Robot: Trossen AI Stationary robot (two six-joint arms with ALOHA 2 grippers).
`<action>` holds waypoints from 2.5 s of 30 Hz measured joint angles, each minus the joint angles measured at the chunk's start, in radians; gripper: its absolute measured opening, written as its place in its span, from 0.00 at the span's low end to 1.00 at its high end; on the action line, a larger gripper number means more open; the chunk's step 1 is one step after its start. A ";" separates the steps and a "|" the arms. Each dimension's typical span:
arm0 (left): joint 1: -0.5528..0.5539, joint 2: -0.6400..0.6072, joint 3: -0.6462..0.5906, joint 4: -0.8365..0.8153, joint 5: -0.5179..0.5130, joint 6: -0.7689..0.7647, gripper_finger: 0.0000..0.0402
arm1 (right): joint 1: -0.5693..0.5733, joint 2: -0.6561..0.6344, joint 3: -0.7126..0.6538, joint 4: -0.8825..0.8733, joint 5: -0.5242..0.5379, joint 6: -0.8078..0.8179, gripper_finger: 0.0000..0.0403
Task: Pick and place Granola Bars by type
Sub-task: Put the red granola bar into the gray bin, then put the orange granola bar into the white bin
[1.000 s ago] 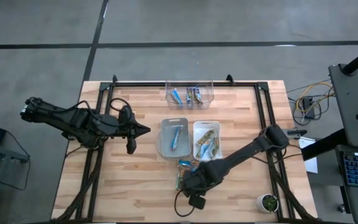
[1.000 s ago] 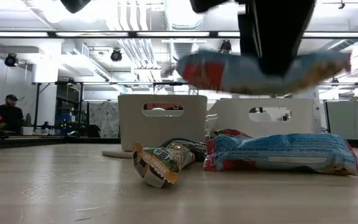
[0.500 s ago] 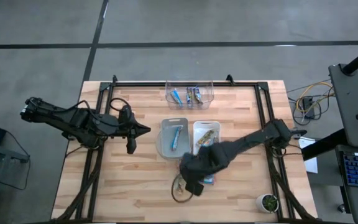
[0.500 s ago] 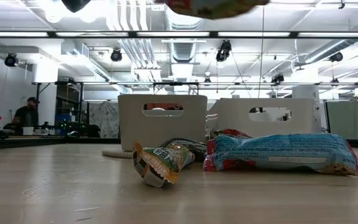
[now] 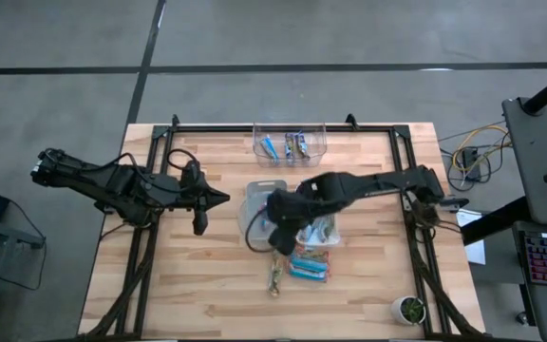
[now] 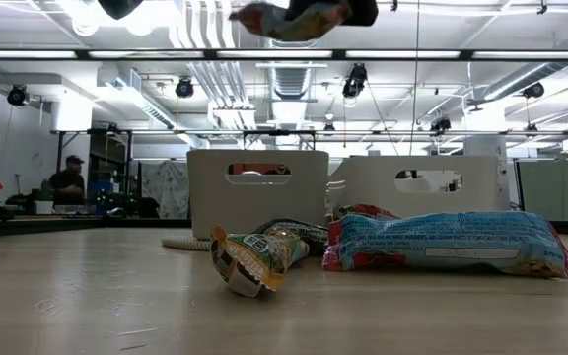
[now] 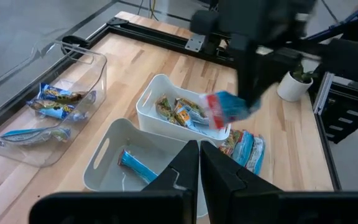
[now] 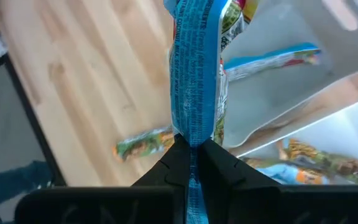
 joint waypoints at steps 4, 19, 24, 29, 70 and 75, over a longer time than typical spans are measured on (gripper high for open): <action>-0.001 0.000 0.000 0.000 0.000 0.000 0.00 | -0.052 0.007 -0.005 0.032 0.004 0.062 0.04; 0.000 0.000 0.000 0.000 -0.010 -0.030 0.00 | -0.122 0.011 -0.031 0.079 0.129 0.430 0.04; 0.000 0.000 0.000 0.000 -0.023 -0.030 0.00 | -0.123 0.012 -0.085 0.116 0.128 0.516 0.04; 0.000 0.000 0.000 0.000 -0.040 -0.040 0.00 | -0.122 0.012 -0.165 0.195 0.126 0.578 0.04; -0.001 0.000 0.000 0.000 -0.039 -0.048 0.00 | -0.104 -0.038 -0.242 0.269 0.076 0.213 0.41; 0.000 0.000 0.000 0.001 -0.032 -0.057 0.00 | -0.077 -0.115 -0.234 0.261 0.076 0.054 0.28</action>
